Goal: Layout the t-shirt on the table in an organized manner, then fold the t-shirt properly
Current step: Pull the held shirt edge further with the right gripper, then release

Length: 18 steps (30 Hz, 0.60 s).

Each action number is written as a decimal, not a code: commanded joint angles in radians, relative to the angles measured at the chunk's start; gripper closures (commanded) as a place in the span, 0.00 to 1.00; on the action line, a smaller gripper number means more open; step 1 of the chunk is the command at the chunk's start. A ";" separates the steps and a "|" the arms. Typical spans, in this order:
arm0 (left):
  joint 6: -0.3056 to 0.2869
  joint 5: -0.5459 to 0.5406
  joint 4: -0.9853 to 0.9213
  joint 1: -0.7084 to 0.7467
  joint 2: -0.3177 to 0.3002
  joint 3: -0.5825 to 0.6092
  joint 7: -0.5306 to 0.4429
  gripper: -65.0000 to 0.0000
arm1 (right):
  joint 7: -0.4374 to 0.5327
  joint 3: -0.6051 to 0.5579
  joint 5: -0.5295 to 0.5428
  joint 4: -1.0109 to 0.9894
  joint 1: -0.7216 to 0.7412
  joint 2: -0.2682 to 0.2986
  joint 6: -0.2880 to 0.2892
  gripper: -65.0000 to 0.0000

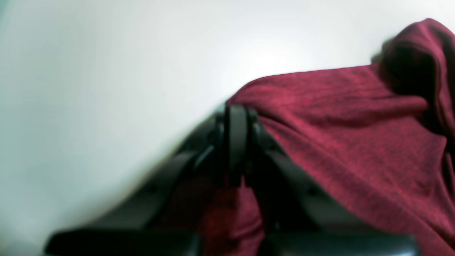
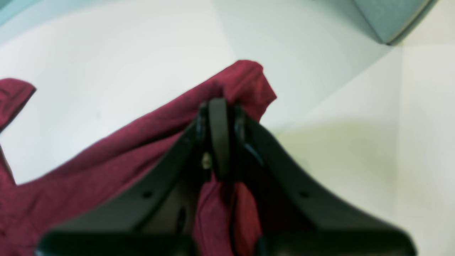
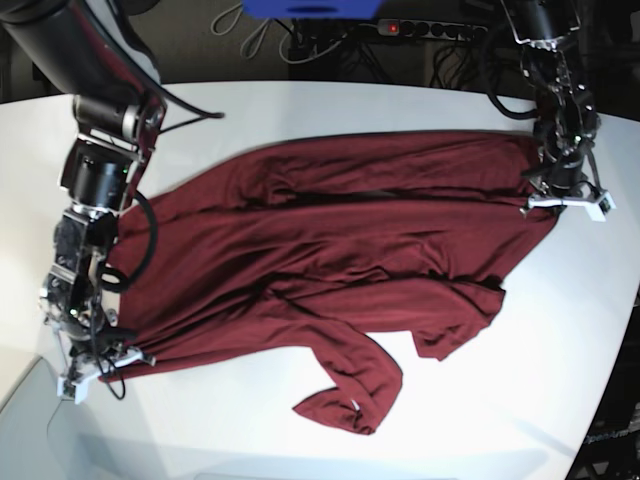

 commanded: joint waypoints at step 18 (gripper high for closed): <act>0.002 0.002 0.027 0.020 0.015 0.000 0.005 1.00 | 0.129 0.018 0.005 -0.117 0.039 0.021 -0.123 1.00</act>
